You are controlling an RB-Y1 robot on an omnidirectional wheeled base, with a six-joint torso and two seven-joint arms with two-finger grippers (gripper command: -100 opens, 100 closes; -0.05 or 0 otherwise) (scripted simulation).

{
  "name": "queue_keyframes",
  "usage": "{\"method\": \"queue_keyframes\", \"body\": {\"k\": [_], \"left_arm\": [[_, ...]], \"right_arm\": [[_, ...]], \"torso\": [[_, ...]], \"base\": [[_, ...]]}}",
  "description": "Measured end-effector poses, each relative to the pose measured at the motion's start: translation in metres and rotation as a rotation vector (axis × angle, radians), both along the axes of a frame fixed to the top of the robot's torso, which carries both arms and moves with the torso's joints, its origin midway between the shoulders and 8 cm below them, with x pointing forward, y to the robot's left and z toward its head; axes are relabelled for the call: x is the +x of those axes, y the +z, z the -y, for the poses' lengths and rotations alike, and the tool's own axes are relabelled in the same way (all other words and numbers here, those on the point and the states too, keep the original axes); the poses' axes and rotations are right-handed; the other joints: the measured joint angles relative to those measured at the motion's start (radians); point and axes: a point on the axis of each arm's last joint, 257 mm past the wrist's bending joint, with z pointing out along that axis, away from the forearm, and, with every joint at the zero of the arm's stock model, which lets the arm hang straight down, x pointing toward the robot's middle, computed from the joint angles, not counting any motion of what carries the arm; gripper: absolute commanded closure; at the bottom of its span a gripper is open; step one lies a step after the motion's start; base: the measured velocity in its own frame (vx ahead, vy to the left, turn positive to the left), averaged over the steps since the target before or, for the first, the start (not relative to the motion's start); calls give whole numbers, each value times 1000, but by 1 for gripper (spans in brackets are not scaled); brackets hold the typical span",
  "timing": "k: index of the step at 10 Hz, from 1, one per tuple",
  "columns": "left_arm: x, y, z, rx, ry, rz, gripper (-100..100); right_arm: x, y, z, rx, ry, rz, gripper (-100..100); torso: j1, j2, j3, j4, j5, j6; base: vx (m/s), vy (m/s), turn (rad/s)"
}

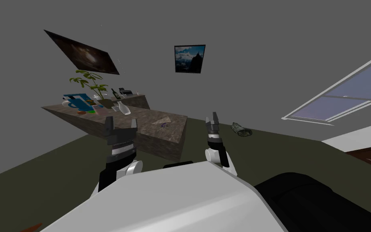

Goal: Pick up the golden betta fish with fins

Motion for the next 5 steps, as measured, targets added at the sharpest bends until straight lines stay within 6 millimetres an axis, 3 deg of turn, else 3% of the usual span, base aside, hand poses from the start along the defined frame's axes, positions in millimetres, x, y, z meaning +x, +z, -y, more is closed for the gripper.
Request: {"method": "queue_keyframes", "body": {"k": [3,5], "left_arm": [[13,-10,3,67,-21,-43,-100],[28,-20,-1,117,-22,-87,-100]], "right_arm": [[0,0,0,0,0,0,0],[0,0,0,0,0,0,0]], "torso": [[-4,0,0,0,-1,0],[-6,2,1,0,-1,0]], "base": [[-14,-65,32],[-37,-108,51]]}}
